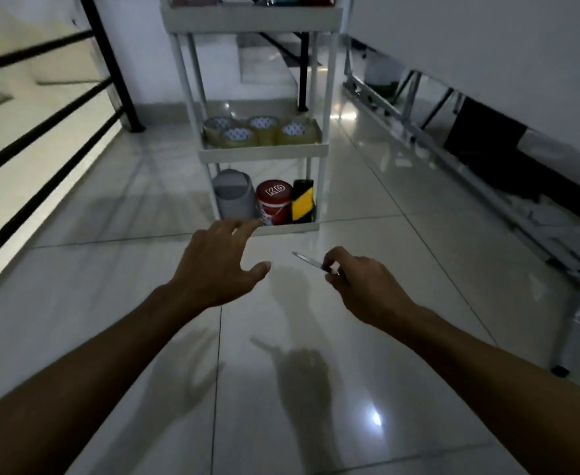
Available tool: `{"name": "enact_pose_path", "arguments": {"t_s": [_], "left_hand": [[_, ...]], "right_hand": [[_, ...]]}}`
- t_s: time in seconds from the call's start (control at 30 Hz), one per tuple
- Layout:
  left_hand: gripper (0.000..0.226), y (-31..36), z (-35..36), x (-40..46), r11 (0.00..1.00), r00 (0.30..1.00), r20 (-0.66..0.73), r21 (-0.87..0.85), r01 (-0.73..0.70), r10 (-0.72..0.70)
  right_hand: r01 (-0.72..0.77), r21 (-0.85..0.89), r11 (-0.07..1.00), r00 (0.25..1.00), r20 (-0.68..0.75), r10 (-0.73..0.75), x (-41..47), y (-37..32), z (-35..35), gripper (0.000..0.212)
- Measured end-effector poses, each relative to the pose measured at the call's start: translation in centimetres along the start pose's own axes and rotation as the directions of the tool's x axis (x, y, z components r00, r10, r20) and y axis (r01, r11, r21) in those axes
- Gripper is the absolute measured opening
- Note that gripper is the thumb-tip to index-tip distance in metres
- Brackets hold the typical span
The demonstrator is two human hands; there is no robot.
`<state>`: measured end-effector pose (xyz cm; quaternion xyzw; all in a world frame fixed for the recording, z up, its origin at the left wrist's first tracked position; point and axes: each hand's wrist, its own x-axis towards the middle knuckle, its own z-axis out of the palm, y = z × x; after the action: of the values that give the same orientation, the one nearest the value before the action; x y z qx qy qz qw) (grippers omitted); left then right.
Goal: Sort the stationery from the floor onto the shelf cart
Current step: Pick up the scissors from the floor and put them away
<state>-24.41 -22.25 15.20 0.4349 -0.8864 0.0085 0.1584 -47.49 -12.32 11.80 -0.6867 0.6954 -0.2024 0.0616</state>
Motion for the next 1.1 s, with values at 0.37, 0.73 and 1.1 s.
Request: {"name": "enact_pose_path", "arguments": {"t_s": [0.37, 0.73, 1.1], "left_hand": [[0.08, -1.5, -11.1, 11.5, 0.994, 0.992, -0.095, -0.064, 0.083, -0.089], [0.075, -1.5, -25.0, 17.3, 0.997, 0.976, -0.204, -0.019, 0.072, -0.075], [0.061, -8.9, -24.6, 31.0, 0.974, 0.976, -0.143, -0.184, 0.134, -0.162]], "right_hand": [[0.065, -0.049, 0.997, 0.994, -0.085, -0.069, 12.1, -2.1, -14.3, 0.017], [0.136, -0.049, 0.99, 0.964, -0.223, -0.143, 20.7, -9.4, -27.1, 0.016], [-0.017, 0.084, 0.996, 0.983, -0.178, 0.031, 38.8, -11.8, -26.3, 0.018]]}}
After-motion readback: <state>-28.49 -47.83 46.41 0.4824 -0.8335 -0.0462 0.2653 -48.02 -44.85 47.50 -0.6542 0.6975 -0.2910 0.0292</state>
